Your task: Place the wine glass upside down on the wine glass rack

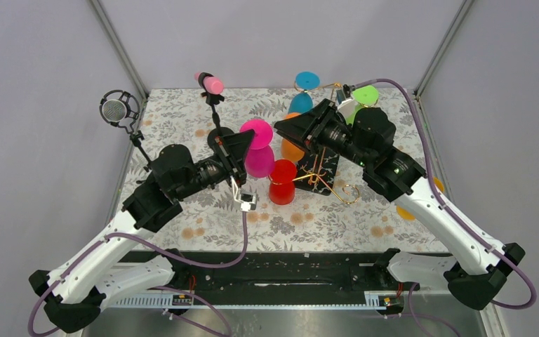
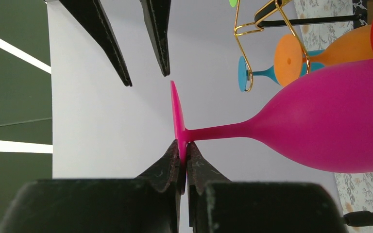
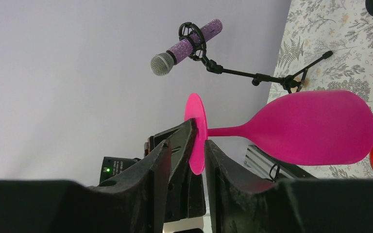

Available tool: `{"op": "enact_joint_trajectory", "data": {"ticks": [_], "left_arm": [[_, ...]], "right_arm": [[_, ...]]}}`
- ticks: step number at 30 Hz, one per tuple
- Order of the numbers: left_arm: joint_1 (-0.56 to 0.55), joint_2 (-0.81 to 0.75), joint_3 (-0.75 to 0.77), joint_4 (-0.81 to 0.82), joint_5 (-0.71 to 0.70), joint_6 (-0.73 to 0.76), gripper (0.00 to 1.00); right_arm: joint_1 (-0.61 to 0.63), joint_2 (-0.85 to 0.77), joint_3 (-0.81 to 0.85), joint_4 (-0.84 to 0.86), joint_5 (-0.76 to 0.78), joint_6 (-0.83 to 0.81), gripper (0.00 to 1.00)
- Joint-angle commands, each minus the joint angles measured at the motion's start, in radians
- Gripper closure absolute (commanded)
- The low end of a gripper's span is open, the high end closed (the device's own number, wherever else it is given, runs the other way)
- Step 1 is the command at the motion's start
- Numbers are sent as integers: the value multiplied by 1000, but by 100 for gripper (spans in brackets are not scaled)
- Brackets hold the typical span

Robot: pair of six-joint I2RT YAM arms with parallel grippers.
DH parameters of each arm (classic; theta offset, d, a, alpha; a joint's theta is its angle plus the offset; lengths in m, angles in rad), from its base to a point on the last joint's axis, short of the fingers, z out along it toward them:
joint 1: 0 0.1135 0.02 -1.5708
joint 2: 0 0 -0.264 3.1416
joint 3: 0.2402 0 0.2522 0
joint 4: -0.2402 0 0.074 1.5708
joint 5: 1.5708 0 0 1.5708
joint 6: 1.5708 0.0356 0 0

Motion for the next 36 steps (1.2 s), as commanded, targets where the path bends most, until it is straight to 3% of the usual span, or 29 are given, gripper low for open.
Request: {"op": "enact_joint_trajectory", "data": {"ticks": [1,9,14,18,19,21,23,24,28,32,36], "left_arm": [[-9,-19,56,42,-12,25,100],[-14,-26,53,43,-3,14,100],[-14,-26,50,47,6,8,100],[-15,-26,38,71,16,-6,99],[-16,-27,34,82,17,-20,93],[-15,-36,11,141,16,-61,68],[-17,-51,-16,212,14,-113,22],[-17,-61,-24,229,15,-139,4],[-17,-101,-39,264,40,-273,1],[-15,-117,-19,215,46,-452,1],[-16,-108,-26,304,-62,-720,1]], "right_arm": [[14,20,2,29,0,-21,61],[34,73,29,61,-50,-12,62],[36,79,16,99,-67,-6,99],[37,68,-7,142,-66,19,100],[37,59,-22,167,-59,31,100],[35,30,-54,214,-20,42,100],[31,-9,-67,240,42,20,100],[23,-23,-67,240,73,6,100],[-46,-103,-73,228,166,-29,100],[-208,-187,-77,104,188,-42,100],[-320,-292,-90,-14,282,-167,100]]}}
